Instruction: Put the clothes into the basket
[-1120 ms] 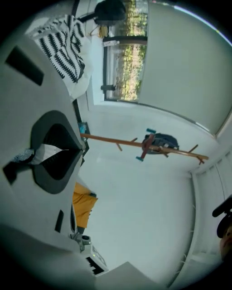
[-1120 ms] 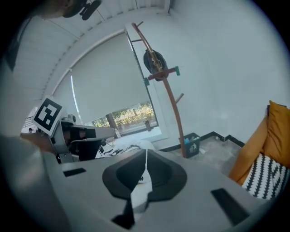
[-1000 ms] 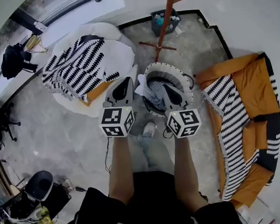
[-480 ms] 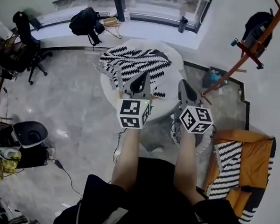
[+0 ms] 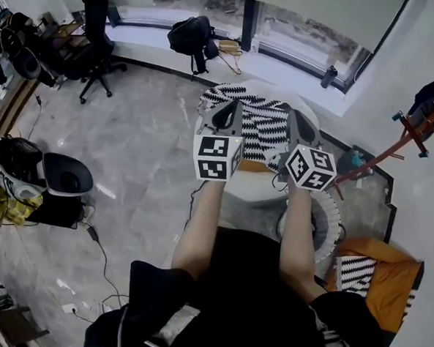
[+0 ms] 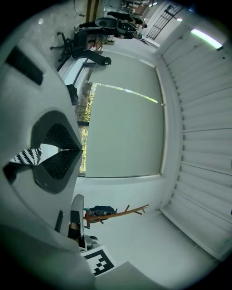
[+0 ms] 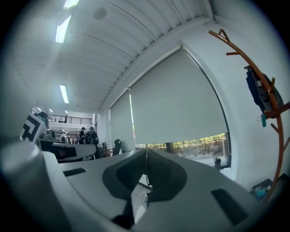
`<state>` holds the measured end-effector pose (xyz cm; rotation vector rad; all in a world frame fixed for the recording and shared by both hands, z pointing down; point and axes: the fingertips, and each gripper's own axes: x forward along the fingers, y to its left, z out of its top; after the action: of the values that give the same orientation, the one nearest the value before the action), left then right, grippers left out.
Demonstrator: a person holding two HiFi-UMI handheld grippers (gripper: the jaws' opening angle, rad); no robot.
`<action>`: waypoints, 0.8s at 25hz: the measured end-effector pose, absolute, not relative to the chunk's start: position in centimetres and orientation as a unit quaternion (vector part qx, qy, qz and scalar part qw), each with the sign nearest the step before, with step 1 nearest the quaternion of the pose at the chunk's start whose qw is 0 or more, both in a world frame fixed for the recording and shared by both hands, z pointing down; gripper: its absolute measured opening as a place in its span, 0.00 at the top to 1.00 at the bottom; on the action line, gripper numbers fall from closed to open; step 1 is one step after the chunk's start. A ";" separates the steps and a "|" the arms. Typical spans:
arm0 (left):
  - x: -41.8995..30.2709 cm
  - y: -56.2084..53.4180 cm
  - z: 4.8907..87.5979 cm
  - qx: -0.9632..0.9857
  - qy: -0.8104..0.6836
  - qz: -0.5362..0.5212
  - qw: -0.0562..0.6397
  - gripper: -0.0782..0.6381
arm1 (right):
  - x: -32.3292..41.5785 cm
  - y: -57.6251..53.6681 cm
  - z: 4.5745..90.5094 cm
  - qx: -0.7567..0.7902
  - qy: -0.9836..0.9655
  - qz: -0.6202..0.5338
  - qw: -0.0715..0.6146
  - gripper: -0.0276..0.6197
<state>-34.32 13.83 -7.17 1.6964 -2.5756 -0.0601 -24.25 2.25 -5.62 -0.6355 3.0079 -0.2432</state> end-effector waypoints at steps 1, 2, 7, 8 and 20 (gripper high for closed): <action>-34.8 14.4 -7.3 0.546 -0.837 -0.019 0.028 0.88 | -25.0 2.7 -5.8 -0.206 0.975 -0.073 0.029 0.94; -35.3 14.9 -7.3 0.544 -0.839 -0.018 0.027 0.88 | -25.6 3.1 -5.9 -0.206 0.976 -0.069 0.030 0.94; -37.6 16.4 -7.3 0.533 -0.845 -0.029 0.033 0.88 | -28.2 4.6 -6.6 -0.191 0.979 -0.061 0.027 0.94; -38.0 16.5 -7.3 0.531 -0.846 -0.031 0.034 0.88 | -28.5 4.7 -6.6 -0.188 0.980 -0.060 0.025 0.94; -37.8 12.3 -6.8 0.560 -0.827 -0.038 0.044 0.88 | -28.6 2.8 -6.2 -0.197 0.979 -0.044 0.008 0.94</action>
<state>-37.76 12.33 -6.77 1.7106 -2.5273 -0.1149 -28.61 2.84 -6.19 -0.6169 3.0617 -0.1363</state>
